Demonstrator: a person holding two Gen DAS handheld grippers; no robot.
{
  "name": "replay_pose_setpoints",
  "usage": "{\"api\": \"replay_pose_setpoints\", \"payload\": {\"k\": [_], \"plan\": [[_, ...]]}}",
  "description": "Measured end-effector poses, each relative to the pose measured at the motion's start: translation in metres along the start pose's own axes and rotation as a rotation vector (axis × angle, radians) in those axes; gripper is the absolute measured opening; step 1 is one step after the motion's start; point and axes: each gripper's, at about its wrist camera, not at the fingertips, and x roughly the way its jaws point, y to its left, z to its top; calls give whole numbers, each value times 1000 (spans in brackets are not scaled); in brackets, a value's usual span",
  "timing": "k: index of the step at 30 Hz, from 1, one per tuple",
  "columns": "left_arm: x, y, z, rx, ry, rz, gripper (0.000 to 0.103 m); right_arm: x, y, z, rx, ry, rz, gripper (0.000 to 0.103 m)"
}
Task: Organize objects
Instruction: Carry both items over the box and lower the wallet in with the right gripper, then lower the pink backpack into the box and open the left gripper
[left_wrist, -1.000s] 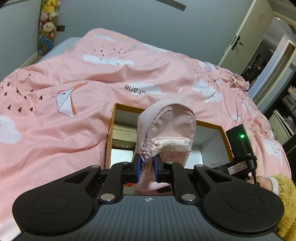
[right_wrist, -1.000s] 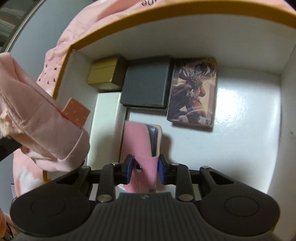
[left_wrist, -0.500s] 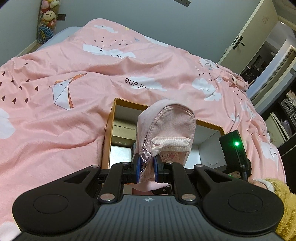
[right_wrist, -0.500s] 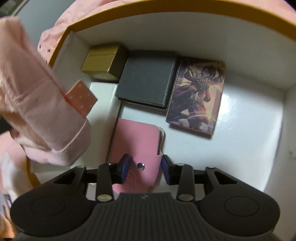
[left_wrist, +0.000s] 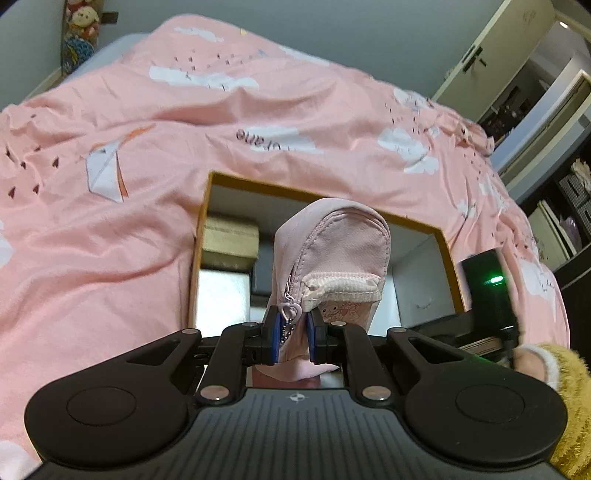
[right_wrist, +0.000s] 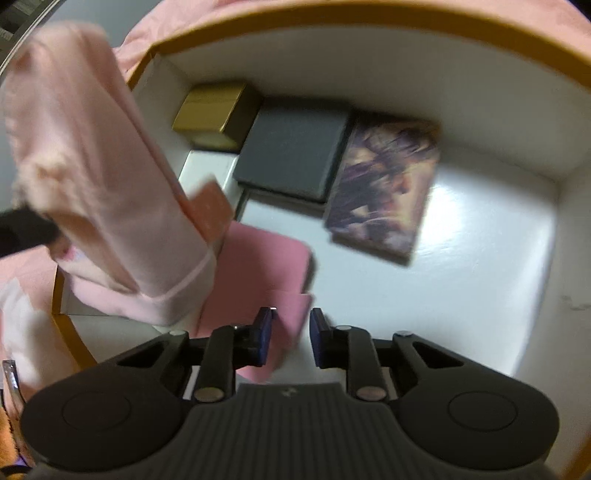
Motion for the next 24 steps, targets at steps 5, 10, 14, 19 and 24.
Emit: {"api": "replay_pose_setpoints", "payload": {"k": [5,10,14,19,24], "plan": [[22,-3,-4,-4,120,16,16,-38,-10,-17,-8,-121,-93,26],[46,-1,-10,-8,237,49,16,-68,-32,-19,39,-220,-9,28],[60,2,-11,-10,296,72,17,-65,-26,-13,49,-230,75,32],[65,2,-10,7,309,112,19,-47,-15,-17,43,-214,113,34],[75,-3,-8,29,313,128,22,-34,-17,-19,65,-193,139,31]]}}
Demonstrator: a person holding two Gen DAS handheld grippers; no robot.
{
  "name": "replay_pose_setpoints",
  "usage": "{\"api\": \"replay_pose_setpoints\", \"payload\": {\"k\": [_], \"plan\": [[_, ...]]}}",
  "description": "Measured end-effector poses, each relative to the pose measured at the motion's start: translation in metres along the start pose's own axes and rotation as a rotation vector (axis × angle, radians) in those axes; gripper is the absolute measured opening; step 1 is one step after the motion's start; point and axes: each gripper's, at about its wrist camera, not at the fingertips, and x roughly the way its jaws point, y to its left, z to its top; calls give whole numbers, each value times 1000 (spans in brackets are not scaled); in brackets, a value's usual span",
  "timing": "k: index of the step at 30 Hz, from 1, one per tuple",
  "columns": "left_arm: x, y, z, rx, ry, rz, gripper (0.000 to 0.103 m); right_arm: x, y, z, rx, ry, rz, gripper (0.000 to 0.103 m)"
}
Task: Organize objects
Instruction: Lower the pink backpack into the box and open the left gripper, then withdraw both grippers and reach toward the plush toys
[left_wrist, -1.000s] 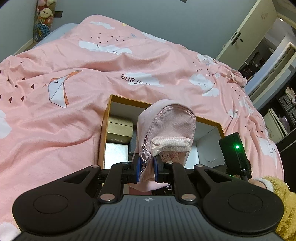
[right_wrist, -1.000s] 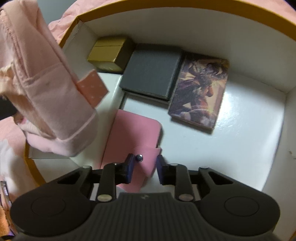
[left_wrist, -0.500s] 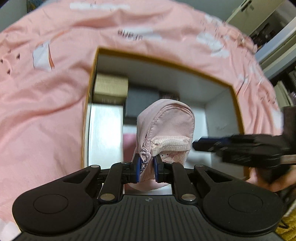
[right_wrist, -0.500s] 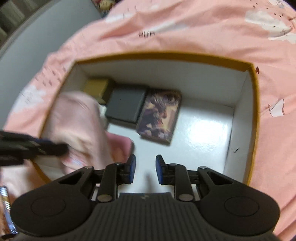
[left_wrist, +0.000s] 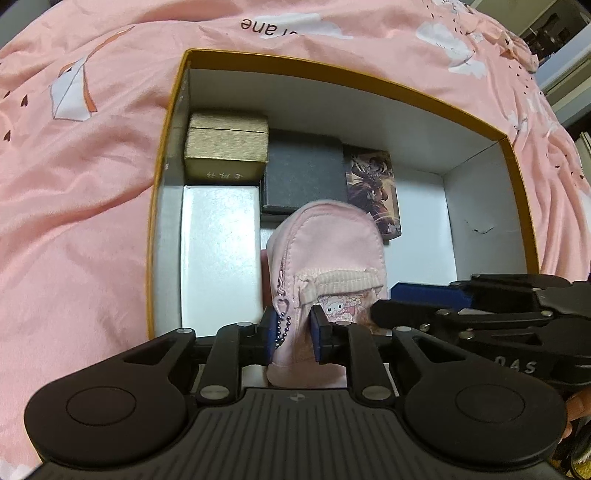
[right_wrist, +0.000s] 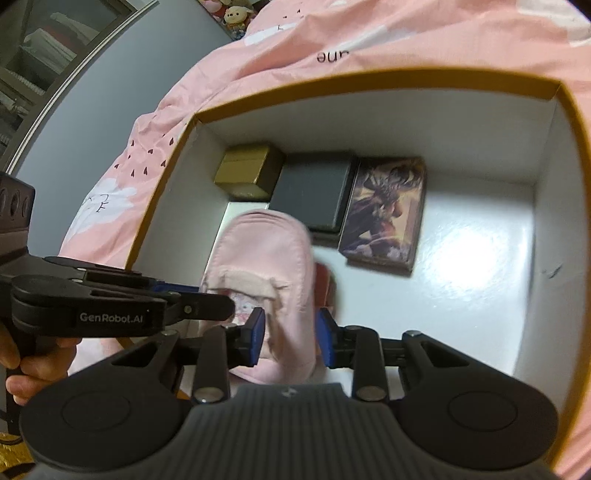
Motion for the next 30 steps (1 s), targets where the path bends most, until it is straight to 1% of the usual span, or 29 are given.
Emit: {"api": "replay_pose_setpoints", "payload": {"k": [3,5,8,10,12,15,18,20,23,25,27,30], "plan": [[3,-6,0,21,-2,35,22,5,-2,-1,16,11,-1,24],[6,-11,-2,49,-7,66,23,7,-3,-1,19,11,-4,22],[8,-14,-4,73,-6,93,25,12,-5,-1,22,19,-4,21],[8,-14,-5,76,-12,96,25,12,-5,-2,22,20,-7,21],[5,-13,-5,74,-30,86,25,10,-4,-2,8,14,-13,24],[-5,-13,-9,77,-82,71,28,2,2,-3,-19,-11,-37,26],[-27,-16,-18,92,-174,47,31,-14,9,-5,-47,-50,-62,27],[-48,-22,-30,121,-248,25,34,-28,14,-10,-65,-82,-77,28],[-70,-37,-50,183,-318,-7,34,-51,23,-22,-94,-140,-113,34],[-82,-47,-65,226,-338,-38,34,-66,29,-34,-112,-175,-134,35],[-90,-56,-82,267,-338,-76,34,-80,34,-49,-124,-202,-153,35],[-90,-67,-103,330,-304,-114,34,-100,42,-75,-139,-235,-197,35]]}}
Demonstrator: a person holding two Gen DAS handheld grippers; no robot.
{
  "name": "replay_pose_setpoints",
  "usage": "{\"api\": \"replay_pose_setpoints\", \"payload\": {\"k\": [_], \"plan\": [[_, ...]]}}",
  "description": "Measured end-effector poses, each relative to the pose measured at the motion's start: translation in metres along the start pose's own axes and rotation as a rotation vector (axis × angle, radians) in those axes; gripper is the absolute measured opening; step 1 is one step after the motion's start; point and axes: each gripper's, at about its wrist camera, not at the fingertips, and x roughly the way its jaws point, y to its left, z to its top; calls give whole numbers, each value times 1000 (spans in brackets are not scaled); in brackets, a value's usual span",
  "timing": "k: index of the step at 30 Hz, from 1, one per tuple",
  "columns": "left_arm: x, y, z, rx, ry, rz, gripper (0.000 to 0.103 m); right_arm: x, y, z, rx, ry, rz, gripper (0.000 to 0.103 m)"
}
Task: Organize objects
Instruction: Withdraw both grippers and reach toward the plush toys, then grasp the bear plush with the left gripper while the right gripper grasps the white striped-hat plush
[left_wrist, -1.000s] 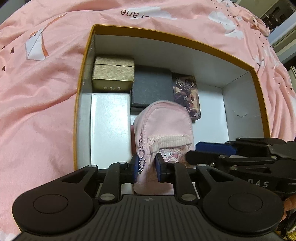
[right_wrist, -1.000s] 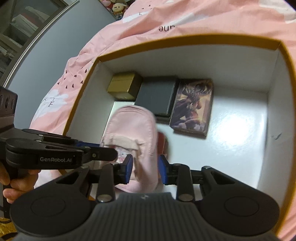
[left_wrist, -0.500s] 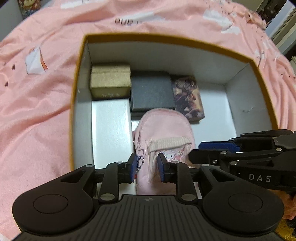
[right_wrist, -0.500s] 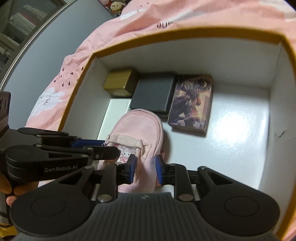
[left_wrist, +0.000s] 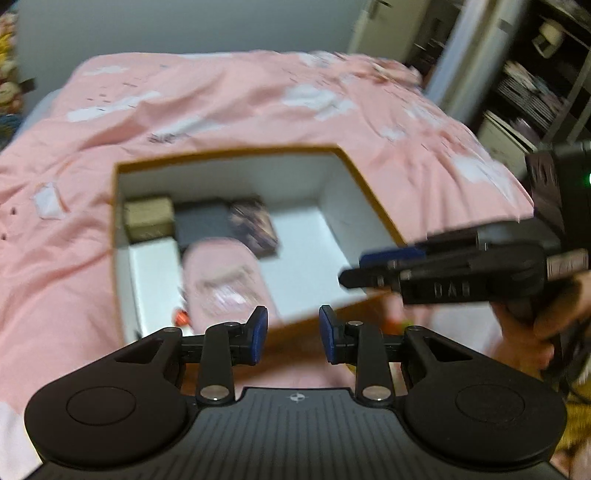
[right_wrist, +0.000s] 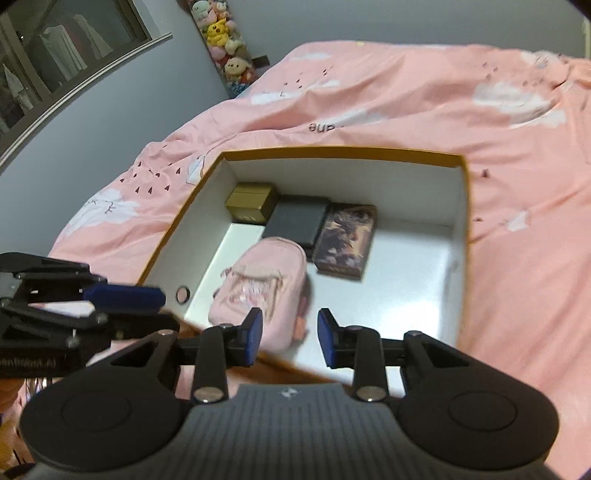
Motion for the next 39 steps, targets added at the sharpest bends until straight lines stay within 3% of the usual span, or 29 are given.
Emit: {"api": "replay_pose_setpoints", "payload": {"k": [4,8,16,20,25,30,37,39], "plan": [[8,-20,-29,105,56,10,37,-22,4,-28,2,-10,-65,41],[22,-33,-55,200,131,24,39,-30,3,-61,11,44,-103,42],[46,-22,-80,274,246,-4,53,-31,-7,-108,28,133,-167,43],[64,-22,-83,289,303,11,53,-30,-22,-114,70,156,-179,43],[79,-21,-84,254,361,-17,53,-30,-25,-117,95,175,-155,45],[89,-20,-88,179,397,-21,49,-32,-1,-119,24,184,-140,45],[65,-25,-95,64,321,58,41,-17,46,-124,-182,215,-194,47],[54,-23,-97,-3,283,81,41,-10,52,-127,-213,237,-198,54]]}}
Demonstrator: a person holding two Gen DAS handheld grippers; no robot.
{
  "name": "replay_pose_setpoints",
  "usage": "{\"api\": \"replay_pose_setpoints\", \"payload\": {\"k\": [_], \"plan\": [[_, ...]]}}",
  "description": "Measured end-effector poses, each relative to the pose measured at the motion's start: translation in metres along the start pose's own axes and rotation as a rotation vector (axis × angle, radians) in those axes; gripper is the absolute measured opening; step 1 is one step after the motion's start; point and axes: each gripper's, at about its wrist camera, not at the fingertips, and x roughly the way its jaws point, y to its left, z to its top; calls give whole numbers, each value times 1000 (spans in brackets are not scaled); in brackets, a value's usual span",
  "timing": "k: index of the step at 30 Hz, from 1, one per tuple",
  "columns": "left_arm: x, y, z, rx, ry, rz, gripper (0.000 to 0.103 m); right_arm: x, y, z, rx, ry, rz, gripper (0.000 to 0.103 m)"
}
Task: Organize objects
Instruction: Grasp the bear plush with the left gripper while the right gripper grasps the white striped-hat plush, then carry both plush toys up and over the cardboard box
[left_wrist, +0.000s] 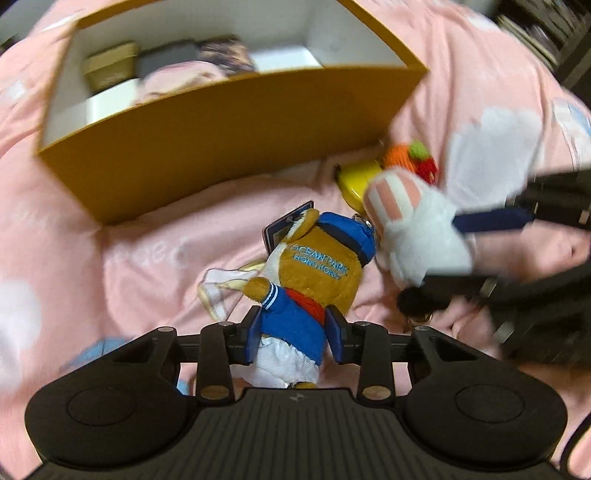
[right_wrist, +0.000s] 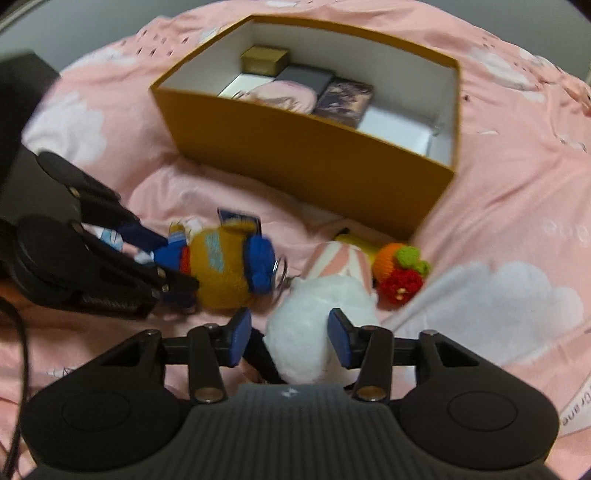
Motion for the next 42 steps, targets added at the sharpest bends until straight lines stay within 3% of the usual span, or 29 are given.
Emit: {"api": "replay_pose_setpoints", "payload": {"k": [5,8,15,19,24,33,38,42], "plan": [[-13,8,-14,-155,-92,30,41,15,14,-5,-74,35,-86,66],[-12,12,-17,-203,-106,24,41,24,16,-8,-95,44,-117,73],[-12,13,-18,-216,-116,16,41,38,16,-11,-127,20,-253,72],[-15,14,-20,-234,-125,12,41,35,7,-11,-109,18,-258,69],[-19,14,-21,-243,-138,3,41,24,-21,-10,9,25,-176,64],[-31,17,-18,-282,-175,-70,40,-4,-89,-8,367,-25,107,57],[-52,19,-9,-320,-223,-137,40,-23,-99,1,430,-75,210,57],[-73,18,4,-329,-282,-165,39,-49,-103,16,424,-153,244,57]]}}
